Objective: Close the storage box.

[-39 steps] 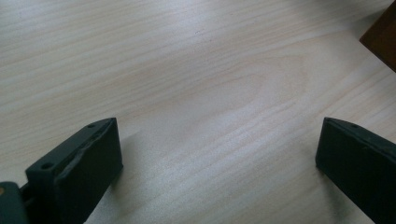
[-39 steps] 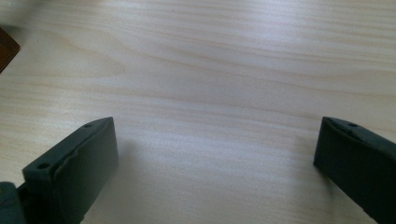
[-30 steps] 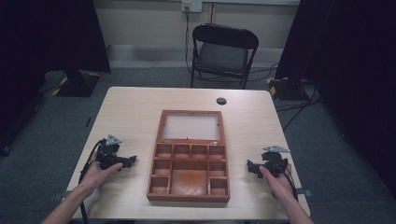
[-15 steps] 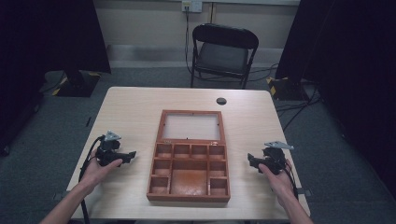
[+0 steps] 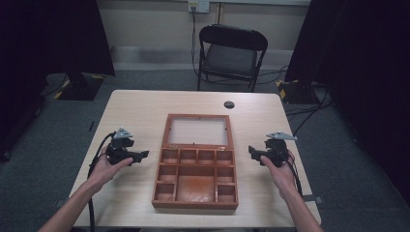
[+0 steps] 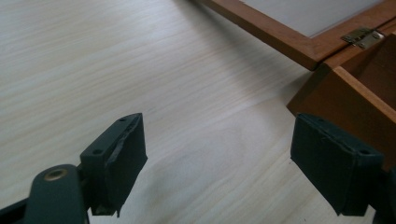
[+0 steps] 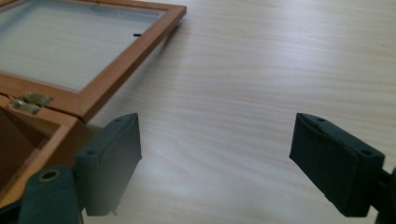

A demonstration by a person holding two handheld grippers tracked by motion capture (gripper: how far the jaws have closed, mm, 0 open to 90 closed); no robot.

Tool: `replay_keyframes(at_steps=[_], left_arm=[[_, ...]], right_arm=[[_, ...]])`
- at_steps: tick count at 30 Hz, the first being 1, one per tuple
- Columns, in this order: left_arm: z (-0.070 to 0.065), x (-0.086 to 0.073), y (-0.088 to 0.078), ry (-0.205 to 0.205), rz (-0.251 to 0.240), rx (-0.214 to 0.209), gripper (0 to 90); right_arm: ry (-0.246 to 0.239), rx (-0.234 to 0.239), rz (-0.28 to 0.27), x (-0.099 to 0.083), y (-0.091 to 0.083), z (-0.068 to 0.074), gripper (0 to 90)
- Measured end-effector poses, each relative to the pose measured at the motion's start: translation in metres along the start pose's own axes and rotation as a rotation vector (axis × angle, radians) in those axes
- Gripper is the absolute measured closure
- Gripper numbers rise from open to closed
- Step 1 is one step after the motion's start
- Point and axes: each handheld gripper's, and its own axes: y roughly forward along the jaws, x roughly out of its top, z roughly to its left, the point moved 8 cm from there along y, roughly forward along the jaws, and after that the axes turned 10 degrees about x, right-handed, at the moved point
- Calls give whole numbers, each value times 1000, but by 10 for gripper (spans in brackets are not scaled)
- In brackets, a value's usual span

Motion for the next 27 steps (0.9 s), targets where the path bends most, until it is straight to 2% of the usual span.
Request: replay_keyframes(at_steps=[2,3,5,6,7,8,10,11,13,18,22,24,27], left_arm=[[0,6,1,-27,-21,6,182],[0,7,2,-28,-12,-7,182],[1,12,4,0,-14,5,183],[2,16,4,2,-18,13,183],[2,20,5,-23,-36,14,191],[3,23,6,-28,-35,7,191],[5,32,9,-3,-58,19,193],[7,38,9,-11,-84,30,203],[12,48,12,-41,-102,24,215],[16,69,19,-45,-80,36,222],[13,86,25,-49,-87,6,232],[11,91,30,-51,-90,8,274],[4,90,40,-84,-51,-25,273]], right_arm=[[-9,19,8,5,3,4,154],[-6,35,8,10,7,6,155],[-7,41,12,13,8,6,155],[0,54,14,16,10,8,155],[1,51,2,23,13,7,165],[1,51,2,23,13,7,165],[0,57,6,29,18,8,161],[-1,58,7,32,21,8,161],[-7,55,8,39,27,8,171],[-10,74,29,55,47,15,156],[-12,101,30,67,59,19,148],[-23,110,34,71,66,22,148],[-40,132,52,70,76,27,152]])
